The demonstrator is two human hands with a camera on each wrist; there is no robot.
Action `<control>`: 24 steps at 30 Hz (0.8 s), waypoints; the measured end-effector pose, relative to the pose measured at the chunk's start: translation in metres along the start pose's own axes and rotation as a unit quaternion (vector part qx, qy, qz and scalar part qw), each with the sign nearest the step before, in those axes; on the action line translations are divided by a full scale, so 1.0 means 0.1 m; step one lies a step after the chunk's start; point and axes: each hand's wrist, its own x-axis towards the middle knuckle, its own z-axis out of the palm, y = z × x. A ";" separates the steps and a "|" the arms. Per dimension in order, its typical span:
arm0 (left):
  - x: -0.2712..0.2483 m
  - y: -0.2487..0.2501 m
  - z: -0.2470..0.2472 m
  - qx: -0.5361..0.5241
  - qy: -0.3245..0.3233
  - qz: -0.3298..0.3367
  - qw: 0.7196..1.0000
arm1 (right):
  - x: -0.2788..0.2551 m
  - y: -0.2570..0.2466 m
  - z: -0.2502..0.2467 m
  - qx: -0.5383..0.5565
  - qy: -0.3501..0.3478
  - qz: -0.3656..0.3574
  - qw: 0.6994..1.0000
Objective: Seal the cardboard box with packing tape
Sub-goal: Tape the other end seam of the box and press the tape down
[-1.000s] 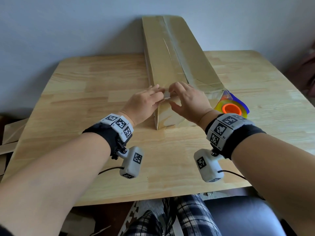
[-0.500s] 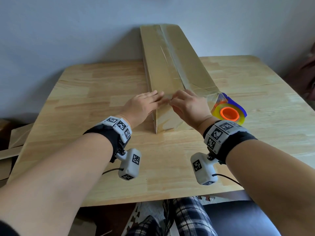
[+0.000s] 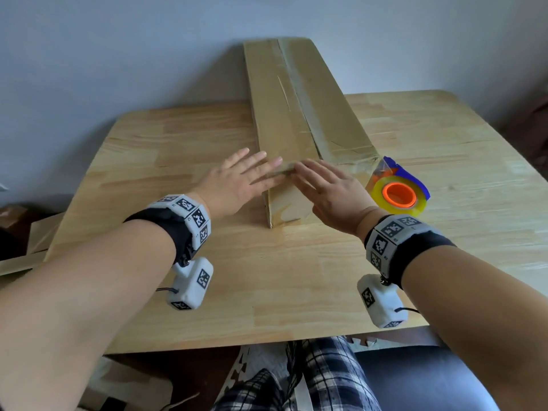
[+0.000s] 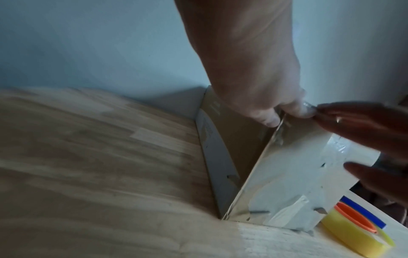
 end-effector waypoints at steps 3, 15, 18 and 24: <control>0.02 -0.06 -0.20 0.008 0.066 0.072 0.995 | -0.02 -0.02 -0.05 0.027 -0.022 0.023 0.999; 0.56 0.21 -0.30 -0.252 -0.005 -0.115 0.961 | -0.05 0.26 -0.16 0.126 -0.023 0.252 0.959; 0.53 0.23 -0.33 -0.223 -0.023 -0.119 0.967 | -0.20 0.31 -0.17 0.117 -0.006 0.263 0.958; 0.86 0.27 -0.53 -0.277 0.005 -0.098 0.956 | -0.31 0.57 -0.21 0.139 0.042 0.363 0.920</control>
